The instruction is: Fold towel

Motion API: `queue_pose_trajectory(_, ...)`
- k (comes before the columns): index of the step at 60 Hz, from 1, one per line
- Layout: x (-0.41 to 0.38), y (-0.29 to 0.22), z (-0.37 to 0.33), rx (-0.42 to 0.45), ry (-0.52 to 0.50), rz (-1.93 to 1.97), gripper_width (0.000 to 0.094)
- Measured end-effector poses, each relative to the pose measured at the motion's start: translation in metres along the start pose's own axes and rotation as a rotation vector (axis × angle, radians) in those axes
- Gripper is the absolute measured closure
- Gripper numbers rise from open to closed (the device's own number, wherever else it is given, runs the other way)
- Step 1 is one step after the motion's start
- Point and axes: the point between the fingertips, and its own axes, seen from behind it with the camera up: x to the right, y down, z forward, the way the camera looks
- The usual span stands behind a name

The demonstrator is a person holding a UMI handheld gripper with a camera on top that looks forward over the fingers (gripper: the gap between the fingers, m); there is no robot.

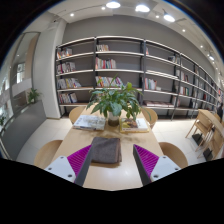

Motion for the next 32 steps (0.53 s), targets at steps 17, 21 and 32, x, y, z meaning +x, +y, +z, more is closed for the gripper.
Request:
queue_pose_trajectory(17, -0.001, 0.038, -0.063, -0.036, 0.036, -0.035, 0.0122)
queue_pose_trajectory(21, -0.004, 0.039, -0.073, -0.031, 0.035, -0.038, 0.0122)
queue_pose_trajectory(32, -0.012, 0.039, -0.091, -0.017, 0.03, -0.033, 0.0122)
